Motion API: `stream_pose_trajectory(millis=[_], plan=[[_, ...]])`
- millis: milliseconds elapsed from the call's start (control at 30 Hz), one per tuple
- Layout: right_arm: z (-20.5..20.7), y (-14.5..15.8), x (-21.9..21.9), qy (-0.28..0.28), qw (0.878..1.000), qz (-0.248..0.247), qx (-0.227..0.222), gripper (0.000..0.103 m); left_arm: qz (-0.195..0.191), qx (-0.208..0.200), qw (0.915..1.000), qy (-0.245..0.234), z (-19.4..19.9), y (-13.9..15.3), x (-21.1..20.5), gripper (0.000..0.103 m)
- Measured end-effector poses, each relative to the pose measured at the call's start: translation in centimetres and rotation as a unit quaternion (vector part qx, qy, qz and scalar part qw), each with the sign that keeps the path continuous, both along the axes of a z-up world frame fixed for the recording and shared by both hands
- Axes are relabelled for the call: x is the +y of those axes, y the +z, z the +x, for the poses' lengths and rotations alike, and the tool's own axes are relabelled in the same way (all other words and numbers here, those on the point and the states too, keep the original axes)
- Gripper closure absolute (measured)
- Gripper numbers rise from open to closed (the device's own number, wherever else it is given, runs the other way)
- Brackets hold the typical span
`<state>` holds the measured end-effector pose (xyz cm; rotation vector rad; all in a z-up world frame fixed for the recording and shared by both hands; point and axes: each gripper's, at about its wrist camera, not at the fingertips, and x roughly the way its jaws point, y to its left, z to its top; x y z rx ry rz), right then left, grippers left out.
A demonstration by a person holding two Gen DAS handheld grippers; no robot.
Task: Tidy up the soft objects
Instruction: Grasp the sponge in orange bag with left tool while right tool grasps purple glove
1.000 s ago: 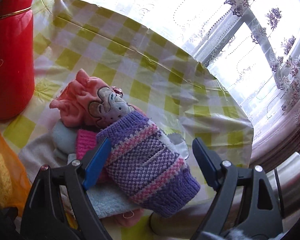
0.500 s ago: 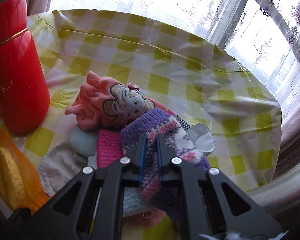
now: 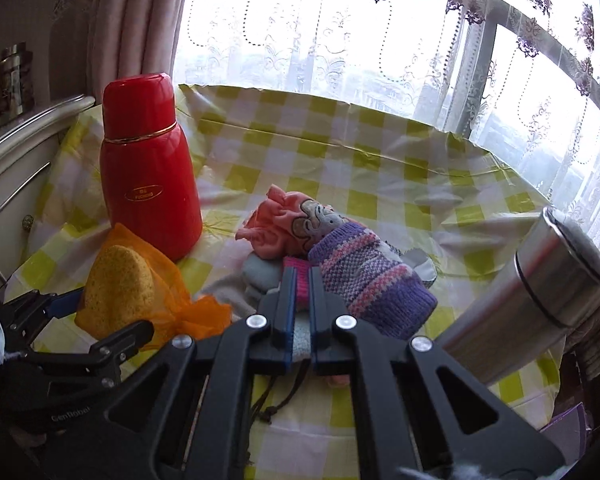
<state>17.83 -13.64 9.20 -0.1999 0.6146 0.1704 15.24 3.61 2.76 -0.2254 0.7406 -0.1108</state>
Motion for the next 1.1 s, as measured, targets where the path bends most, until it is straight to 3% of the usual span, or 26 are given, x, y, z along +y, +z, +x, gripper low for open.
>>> stream_pose_trajectory(millis=[100,167,233,300,367,433,567,767,800,833,933,1033,1100], plan=[[0.7,-1.0,-0.9,-0.024,1.000,-0.011,0.014,0.094,-0.002,0.000,1.0000,-0.001,-0.1,0.0,-0.1,0.023],[2.1,-1.6,-1.1,-0.034,0.999,-0.011,0.041,0.083,-0.002,0.001,1.0000,-0.003,-0.2,-0.1,-0.2,0.023],[3.7,-1.9,-0.6,-0.040,0.998,-0.025,0.045,0.039,0.000,0.002,1.0000,-0.004,-0.2,-0.1,-0.3,0.023],[5.3,-2.1,0.2,-0.055,0.996,-0.059,0.040,0.019,-0.003,0.003,1.0000,-0.003,-0.1,-0.2,-0.2,0.023],[7.0,-2.2,0.8,-0.068,0.993,-0.089,0.035,0.018,-0.006,0.005,1.0000,-0.001,-0.1,-0.3,0.0,0.023],[8.7,-2.6,0.9,-0.085,0.990,-0.106,0.047,0.010,-0.009,0.008,0.9999,-0.001,0.0,-0.4,0.1,0.023],[11.4,-4.3,0.3,-0.100,0.985,-0.111,0.088,0.010,-0.012,0.011,0.9999,-0.004,0.2,-0.6,0.1,0.023],[13.7,-5.6,-1.4,-0.127,0.981,-0.093,0.111,0.011,-0.015,0.015,0.9998,-0.003,0.2,-0.8,0.2,0.023],[13.8,-5.9,-1.6,-0.123,0.982,-0.084,0.117,0.020,-0.015,0.015,0.9998,-0.003,0.2,-0.8,0.1,0.023],[13.8,-6.2,-1.6,-0.119,0.982,-0.078,0.123,0.037,-0.015,0.015,0.9998,-0.003,0.2,-0.7,0.1,0.023],[13.0,-6.2,-1.4,-0.111,0.985,-0.067,0.115,0.062,-0.015,0.013,0.9998,-0.001,0.1,-0.7,0.3,0.023],[11.3,-5.1,-1.2,-0.091,0.990,-0.048,0.093,0.073,-0.014,0.007,0.9999,0.002,0.0,-0.4,0.2,0.023],[10.1,-4.3,-1.1,-0.076,0.993,-0.031,0.082,0.075,-0.011,0.000,0.9999,0.002,-0.3,-0.2,0.1,0.023]])
